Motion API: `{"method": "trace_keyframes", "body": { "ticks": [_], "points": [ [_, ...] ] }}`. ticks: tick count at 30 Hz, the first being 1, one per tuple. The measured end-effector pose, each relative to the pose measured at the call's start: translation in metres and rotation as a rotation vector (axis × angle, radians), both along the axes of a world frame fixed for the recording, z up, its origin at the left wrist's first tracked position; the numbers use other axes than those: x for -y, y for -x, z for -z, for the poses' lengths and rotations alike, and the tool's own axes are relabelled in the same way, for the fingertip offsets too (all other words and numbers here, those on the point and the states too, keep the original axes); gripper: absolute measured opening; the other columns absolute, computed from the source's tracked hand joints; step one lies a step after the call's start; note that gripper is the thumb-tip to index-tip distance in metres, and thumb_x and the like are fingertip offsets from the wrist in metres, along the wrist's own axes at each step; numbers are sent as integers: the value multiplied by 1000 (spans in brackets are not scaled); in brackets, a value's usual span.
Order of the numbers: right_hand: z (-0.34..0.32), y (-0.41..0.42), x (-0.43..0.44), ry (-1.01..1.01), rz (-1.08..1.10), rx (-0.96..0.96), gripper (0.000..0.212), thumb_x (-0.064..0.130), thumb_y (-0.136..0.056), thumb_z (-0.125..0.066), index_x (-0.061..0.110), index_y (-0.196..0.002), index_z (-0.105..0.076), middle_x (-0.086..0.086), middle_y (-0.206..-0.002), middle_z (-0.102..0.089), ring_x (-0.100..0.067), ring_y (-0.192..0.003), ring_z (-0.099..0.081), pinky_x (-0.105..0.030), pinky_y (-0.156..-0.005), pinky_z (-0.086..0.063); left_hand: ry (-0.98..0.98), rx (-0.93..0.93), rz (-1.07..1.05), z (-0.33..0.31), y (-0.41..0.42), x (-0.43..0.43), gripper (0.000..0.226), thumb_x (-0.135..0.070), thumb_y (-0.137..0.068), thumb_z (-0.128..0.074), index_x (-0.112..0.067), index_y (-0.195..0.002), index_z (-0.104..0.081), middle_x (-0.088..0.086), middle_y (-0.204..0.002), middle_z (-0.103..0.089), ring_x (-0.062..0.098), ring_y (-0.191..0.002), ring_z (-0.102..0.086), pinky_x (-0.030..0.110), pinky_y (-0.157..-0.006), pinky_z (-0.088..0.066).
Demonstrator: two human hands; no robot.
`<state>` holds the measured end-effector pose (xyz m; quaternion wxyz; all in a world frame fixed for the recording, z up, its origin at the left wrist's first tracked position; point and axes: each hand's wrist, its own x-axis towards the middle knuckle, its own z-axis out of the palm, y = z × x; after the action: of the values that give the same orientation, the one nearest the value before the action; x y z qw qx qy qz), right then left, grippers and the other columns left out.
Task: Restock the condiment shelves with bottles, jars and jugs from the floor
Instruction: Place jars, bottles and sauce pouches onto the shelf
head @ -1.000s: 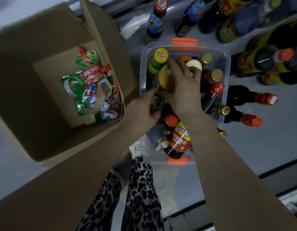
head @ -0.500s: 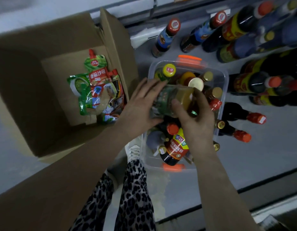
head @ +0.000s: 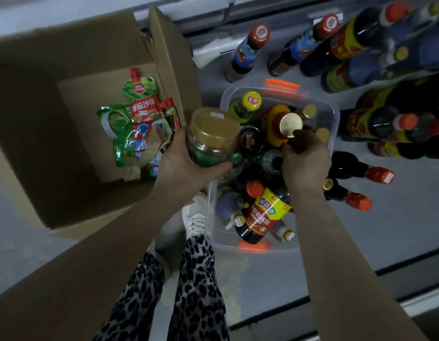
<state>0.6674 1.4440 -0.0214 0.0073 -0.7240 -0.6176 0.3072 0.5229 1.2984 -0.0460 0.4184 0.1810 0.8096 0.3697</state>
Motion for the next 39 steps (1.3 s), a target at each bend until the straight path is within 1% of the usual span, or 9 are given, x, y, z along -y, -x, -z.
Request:
{"method": "trace_keyframes", "body": {
  "ticks": [2, 7, 12, 19, 25, 27, 30, 33, 39],
  "points": [
    [4, 2, -1, -11, -59, 29, 38, 5, -92, -61, 15, -128, -64, -8, -123, -69, -26, -117, -60, -14, -81, -35, -16, 17, -76, 1, 2, -4, 66, -38, -57, -93, -45, -102, -46, -40, -95, -60, -21, -91, -56, -1, -71, -42],
    [15, 8, -3, -114, -258, 72, 54, -3, -86, -63, 9, -138, -53, -16, -138, -50, -35, -127, -49, -41, -106, -41, 8, 58, -98, 1, 13, -10, 65, -44, -57, -92, -41, -109, -52, -23, -102, -65, -15, -93, -60, 5, -74, -46],
    [34, 22, -26, -97, -499, 376, 56, 1, -90, -61, 11, -143, -46, -18, -143, -46, -40, -130, -40, -47, -107, -35, 55, 106, -63, 2, 25, -10, 62, -48, -58, -90, -41, -107, -53, -23, -98, -66, -18, -86, -60, 1, -66, -44],
    [34, 25, -29, -17, -509, 410, 53, -7, -88, -56, 9, -137, -49, -24, -141, -40, -46, -122, -40, -48, -103, -35, 61, 179, -44, -6, 29, -8, 59, -51, -59, -86, -43, -107, -52, -24, -100, -66, -17, -88, -60, 7, -69, -46],
    [1, 19, -19, -122, -451, 359, 53, -2, -84, -66, 2, -134, -49, -27, -135, -44, -45, -121, -41, -47, -106, -30, 27, 248, -44, -31, 44, -4, 86, -62, -49, -80, -28, -124, -56, -12, -115, -68, 4, -105, -64, 32, -94, -54],
    [-23, 14, -12, -157, -403, 292, 56, 0, -83, -69, 3, -136, -49, -27, -135, -44, -45, -121, -41, -50, -107, -33, 21, 255, -51, -43, 46, -3, 76, -54, -54, -86, -29, -120, -56, -11, -114, -69, 6, -105, -65, 35, -94, -54],
    [-68, 9, -7, -208, -374, 194, 54, 5, -87, -69, 3, -137, -49, -28, -135, -44, -46, -123, -40, -52, -103, -36, -4, 260, -66, -64, 47, -2, 55, -37, -65, -88, -37, -109, -55, -17, -107, -69, -8, -95, -64, 16, -83, -52],
    [-122, 7, -7, -241, -377, 118, 53, 6, -86, -70, 2, -136, -52, -28, -133, -46, -46, -120, -42, -48, -97, -35, -49, 284, -90, -99, 47, 0, 58, -33, -64, -89, -39, -109, -52, -23, -103, -65, -21, -87, -59, 0, -69, -45],
    [-240, 17, 0, -250, -529, -12, 57, 7, -84, -75, 4, -136, -54, -23, -122, -55, -42, -109, -46, -46, -92, -36, -150, 343, -195, -181, 50, 9, 85, -42, -50, -91, -33, -123, -50, -25, -100, -70, -14, -90, -63, 2, -69, -47]
  ]
}}
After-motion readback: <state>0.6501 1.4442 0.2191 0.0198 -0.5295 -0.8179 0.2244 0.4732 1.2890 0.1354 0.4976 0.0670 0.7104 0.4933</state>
